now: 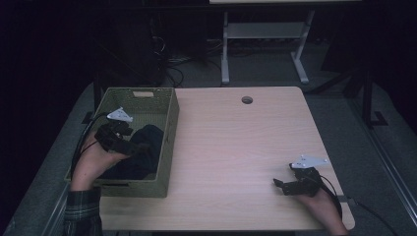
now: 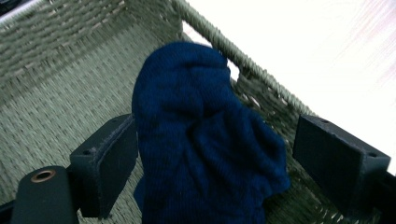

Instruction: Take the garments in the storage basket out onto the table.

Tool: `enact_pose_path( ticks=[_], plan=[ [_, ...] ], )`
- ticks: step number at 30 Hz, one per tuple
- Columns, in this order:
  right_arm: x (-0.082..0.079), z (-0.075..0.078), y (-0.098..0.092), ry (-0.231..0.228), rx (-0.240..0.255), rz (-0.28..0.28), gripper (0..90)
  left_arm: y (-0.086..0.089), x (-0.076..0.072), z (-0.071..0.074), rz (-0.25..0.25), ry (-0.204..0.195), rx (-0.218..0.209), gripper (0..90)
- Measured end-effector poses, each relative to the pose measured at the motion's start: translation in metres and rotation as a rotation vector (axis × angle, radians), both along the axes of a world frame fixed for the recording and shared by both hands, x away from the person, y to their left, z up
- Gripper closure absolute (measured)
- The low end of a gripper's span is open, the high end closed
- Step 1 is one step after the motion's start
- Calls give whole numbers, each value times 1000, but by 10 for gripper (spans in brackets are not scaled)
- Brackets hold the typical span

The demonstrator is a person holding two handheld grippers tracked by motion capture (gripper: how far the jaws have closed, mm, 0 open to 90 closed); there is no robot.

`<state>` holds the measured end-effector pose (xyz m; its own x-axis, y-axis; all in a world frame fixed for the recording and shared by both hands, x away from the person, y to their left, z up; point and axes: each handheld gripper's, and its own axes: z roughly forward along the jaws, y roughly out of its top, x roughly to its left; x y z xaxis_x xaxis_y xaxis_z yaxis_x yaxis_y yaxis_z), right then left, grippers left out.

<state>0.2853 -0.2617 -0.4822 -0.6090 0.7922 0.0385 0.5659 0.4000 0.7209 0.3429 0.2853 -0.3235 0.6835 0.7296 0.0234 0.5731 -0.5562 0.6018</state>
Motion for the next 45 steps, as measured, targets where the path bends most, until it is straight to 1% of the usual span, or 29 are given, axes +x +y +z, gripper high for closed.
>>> enact_pose_path(
  ticks=[4, 6, 10, 12, 16, 21, 26, 28, 31, 32, 33, 34, 36, 39, 41, 42, 43, 44, 45],
  plan=[
    [0, 0, 0, 0, 0, 0, 125, 3, -2, -7, 1, 16, 18, 137],
    [0, 0, 0, 0, 0, 0, 125, 4, -4, -10, 9, 17, 16, 138],
    [0, 0, 0, -1, -1, 0, 125, 7, -6, -18, 10, 30, 34, 138],
    [0, 0, 0, 0, 0, 0, 125, 8, -6, -21, 7, 42, 48, 137],
    [0, 0, 0, 0, 0, 0, 125, 8, -6, -26, 18, 53, 66, 137],
    [0, 0, 0, 0, 0, 0, 125, 7, -4, -32, 18, 69, 103, 138],
    [0, 0, 0, -1, 0, 0, 125, 6, -1, -39, 17, 98, 103, 138],
    [0, 0, 0, 0, 0, 0, 125, 6, 0, -41, 16, 111, 111, 139],
    [0, 0, 0, 0, 0, 0, 125, 6, 1, -45, 25, 129, 113, 140],
    [0, 0, 0, 0, 0, 0, 125, 7, 3, -46, 17, 146, 109, 141],
    [0, 0, 0, -1, -1, 0, 125, 7, 3, -46, 6, 159, 114, 174],
    [0, 0, 0, 0, 0, 0, 125, 7, 4, -47, 7, 165, 115, 182],
    [0, 0, 0, 0, 0, 0, 125, 7, 4, -47, 8, 164, 114, 183],
    [0, 0, 0, 0, 0, 0, 125, 7, 5, -48, -6, 174, 114, 238],
    [0, 0, 0, 0, 0, 0, 125, 6, 5, -49, -18, 192, 108, 299],
    [0, 0, 0, 0, 0, 0, 125, 6, 6, -49, -31, 200, 115, 368],
    [0, 0, 0, -1, 0, 0, 125, 5, 6, -50, -33, 208, 121, 368],
    [0, 0, 0, 0, 0, 0, 125, 4, 7, -50, -19, 220, 124, 395],
    [0, 0, 0, 0, 0, 0, 125, 3, 8, -51, -19, 226, 136, 424]
  ],
)
